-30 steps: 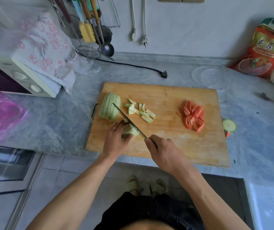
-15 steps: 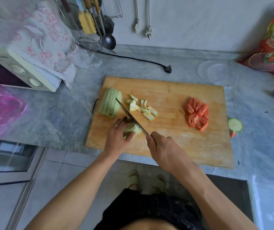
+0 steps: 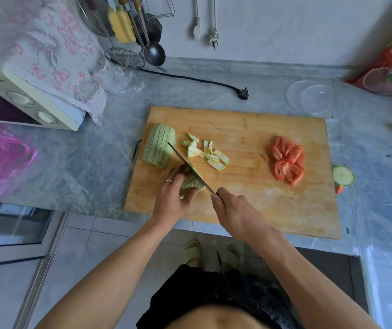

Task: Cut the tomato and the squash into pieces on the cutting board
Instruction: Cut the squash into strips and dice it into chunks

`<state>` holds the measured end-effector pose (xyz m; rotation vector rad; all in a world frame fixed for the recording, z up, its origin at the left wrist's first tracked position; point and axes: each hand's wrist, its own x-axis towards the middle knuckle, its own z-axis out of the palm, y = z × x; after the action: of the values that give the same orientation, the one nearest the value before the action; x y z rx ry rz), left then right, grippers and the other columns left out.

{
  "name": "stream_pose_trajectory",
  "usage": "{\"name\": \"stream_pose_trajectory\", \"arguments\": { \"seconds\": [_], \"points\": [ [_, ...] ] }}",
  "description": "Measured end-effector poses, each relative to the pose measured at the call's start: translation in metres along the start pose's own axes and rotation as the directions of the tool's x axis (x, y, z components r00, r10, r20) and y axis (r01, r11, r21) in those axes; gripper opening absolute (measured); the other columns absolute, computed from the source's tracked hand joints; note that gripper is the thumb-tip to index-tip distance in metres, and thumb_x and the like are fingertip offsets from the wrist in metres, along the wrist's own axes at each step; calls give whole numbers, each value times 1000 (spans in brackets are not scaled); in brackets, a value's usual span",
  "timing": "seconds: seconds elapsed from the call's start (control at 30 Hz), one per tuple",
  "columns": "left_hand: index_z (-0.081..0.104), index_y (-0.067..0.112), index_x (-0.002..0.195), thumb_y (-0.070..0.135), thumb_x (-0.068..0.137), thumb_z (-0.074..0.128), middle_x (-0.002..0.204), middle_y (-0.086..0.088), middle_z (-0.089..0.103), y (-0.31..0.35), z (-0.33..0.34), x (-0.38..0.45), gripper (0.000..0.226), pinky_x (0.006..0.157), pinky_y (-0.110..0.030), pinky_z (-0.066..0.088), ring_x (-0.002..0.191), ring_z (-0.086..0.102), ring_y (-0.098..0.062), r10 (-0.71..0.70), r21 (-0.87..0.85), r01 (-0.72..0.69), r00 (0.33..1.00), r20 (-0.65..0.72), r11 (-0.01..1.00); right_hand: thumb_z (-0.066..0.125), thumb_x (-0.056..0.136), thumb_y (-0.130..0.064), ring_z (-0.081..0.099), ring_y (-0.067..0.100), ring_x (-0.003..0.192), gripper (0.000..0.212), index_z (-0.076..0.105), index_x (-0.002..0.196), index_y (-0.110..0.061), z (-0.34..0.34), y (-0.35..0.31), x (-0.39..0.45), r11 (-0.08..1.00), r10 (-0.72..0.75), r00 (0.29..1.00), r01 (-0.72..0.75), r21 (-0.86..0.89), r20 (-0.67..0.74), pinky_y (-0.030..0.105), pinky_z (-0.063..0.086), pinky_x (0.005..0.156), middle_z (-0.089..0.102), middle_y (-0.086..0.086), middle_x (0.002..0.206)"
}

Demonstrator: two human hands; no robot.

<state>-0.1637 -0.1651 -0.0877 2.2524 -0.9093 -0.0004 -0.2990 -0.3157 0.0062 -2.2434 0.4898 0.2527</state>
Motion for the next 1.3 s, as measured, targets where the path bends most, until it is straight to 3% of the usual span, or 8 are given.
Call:
{"name": "stream_pose_trajectory", "arguments": {
  "seconds": [0.5,0.63,0.7,0.77,0.87,1.03,1.17,1.3],
  "points": [
    [62,5,105,25,86,74,129,-10,59,0,4,-5,30,100,-49,44,128,49,-32,16,1,-16,1000,1,1000,35,106,-35,32,30,40,30,45,91,-11,19,16,-1,999,-3,1000,5,47,-29,37,24,43,40,7,51],
    [63,5,109,22,84,76,129,-11,58,-1,5,-5,32,100,-50,45,127,50,-32,17,14,-17,1000,-1,1000,28,105,-40,47,28,58,29,42,95,-17,14,12,4,998,60,998,-60,3,21,35,37,56,52,6,69],
    [63,6,112,21,84,77,130,-9,56,-1,5,-7,34,101,-50,45,127,50,-31,17,7,-17,1000,0,1000,26,105,-41,53,32,66,30,42,94,-19,5,10,5,996,90,995,-91,3,51,41,47,62,53,4,74],
    [63,6,114,21,84,76,132,-10,56,-2,4,-9,35,101,-51,44,128,49,-30,28,1,-28,1000,5,1000,29,106,-39,53,29,58,35,46,89,-14,-7,14,4,989,106,992,-112,96,68,43,50,51,51,3,68],
    [61,6,116,30,87,68,135,-12,55,-2,5,-9,39,102,-52,44,128,50,-30,24,-5,-24,999,22,1000,30,106,-39,46,16,40,40,46,84,-10,-24,23,6,959,178,979,-196,204,103,30,43,37,48,7,63],
    [60,9,120,33,89,69,136,-10,54,-4,3,-9,40,104,-51,43,132,47,-29,28,10,-28,999,31,1000,33,105,-35,47,22,48,40,51,82,-8,-26,10,0,988,76,995,-84,126,69,31,41,37,49,8,62],
    [60,10,123,34,90,68,135,-12,50,-2,3,-14,41,105,-47,45,129,48,-31,18,29,-18,1000,9,999,37,106,-31,45,37,57,38,46,77,-8,-19,-3,-13,998,-45,998,46,53,-33,41,33,55,46,9,58],
    [65,8,121,31,85,77,134,-13,55,0,3,-14,45,104,-47,46,129,50,-31,-47,12,48,999,-21,999,37,107,-25,42,40,58,34,41,77,-11,-21,-12,-28,991,-126,990,128,28,-62,43,29,57,37,-1,59]
  ]
}}
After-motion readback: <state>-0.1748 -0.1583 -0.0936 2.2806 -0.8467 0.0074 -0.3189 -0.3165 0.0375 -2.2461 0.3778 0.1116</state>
